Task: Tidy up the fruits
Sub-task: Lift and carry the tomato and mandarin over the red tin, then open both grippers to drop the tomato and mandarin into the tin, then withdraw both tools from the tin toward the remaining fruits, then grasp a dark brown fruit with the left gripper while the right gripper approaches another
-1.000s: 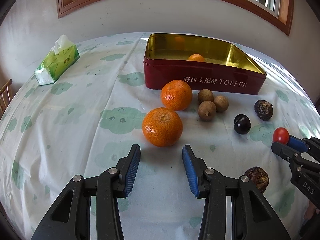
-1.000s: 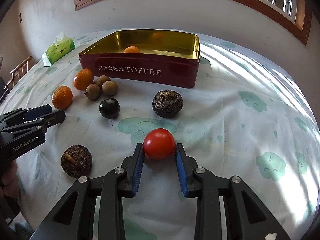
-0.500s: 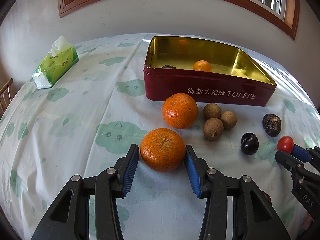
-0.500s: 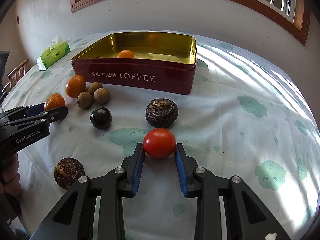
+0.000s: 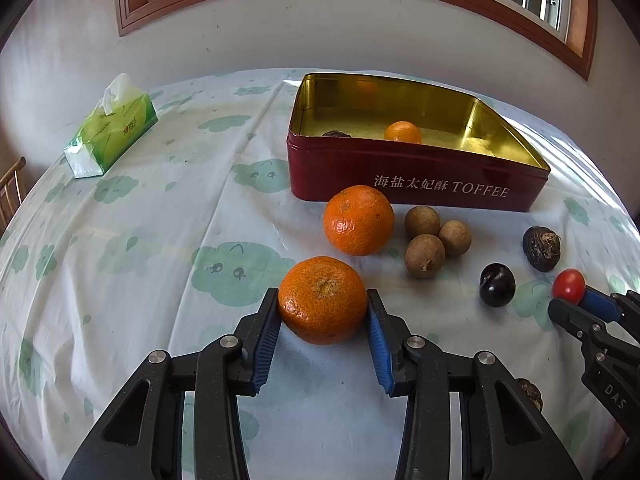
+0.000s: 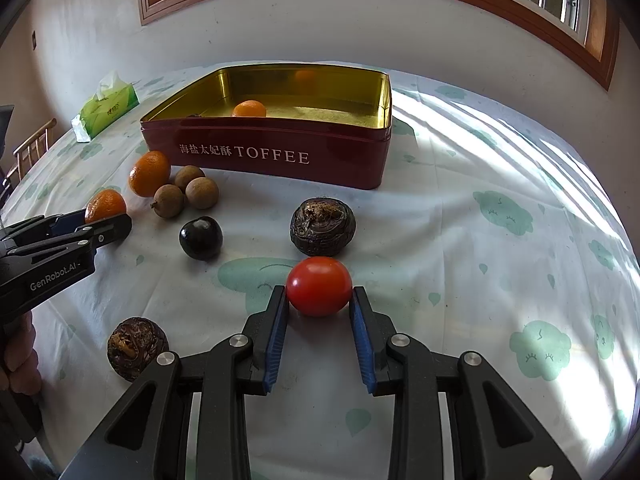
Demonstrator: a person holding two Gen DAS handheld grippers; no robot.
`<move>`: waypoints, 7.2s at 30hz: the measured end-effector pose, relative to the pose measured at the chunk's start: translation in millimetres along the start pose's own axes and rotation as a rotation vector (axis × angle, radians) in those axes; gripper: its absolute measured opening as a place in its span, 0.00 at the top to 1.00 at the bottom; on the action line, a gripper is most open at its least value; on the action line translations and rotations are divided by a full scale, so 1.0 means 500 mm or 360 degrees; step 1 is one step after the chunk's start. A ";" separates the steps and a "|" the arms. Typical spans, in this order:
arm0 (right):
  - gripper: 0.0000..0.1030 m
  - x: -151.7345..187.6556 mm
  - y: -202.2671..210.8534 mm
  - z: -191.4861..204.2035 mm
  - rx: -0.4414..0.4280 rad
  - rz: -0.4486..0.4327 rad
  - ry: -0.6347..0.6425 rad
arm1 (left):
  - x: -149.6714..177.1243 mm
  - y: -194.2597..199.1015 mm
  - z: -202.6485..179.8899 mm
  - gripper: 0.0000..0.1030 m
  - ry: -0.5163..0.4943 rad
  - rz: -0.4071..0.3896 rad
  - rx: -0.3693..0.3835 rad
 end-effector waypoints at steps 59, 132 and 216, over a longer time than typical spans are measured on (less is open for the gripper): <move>0.73 -0.191 -0.003 -0.011 -0.0079 -0.0165 -0.0010 | -0.172 0.013 -0.009 0.59 0.0002 -0.0162 0.0086; 0.66 -0.221 -0.078 -0.012 -0.0043 -0.0112 -0.0047 | -0.193 -0.066 -0.054 0.48 -0.0076 -0.0066 0.0040; 0.66 0.132 0.173 -0.080 0.0049 -0.0013 -0.0239 | 0.112 0.142 -0.203 0.42 -0.0156 0.0044 0.0176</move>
Point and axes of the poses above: each gripper's, at about its wrist camera, not at the fingertips, and y roughly against the way its jaws point, z to its left, x to its underside, the point moved 4 cm from there along -y, roughly the way its jaws point, and after that the axes turned 13 degrees about -z, right-handed, at the moved point
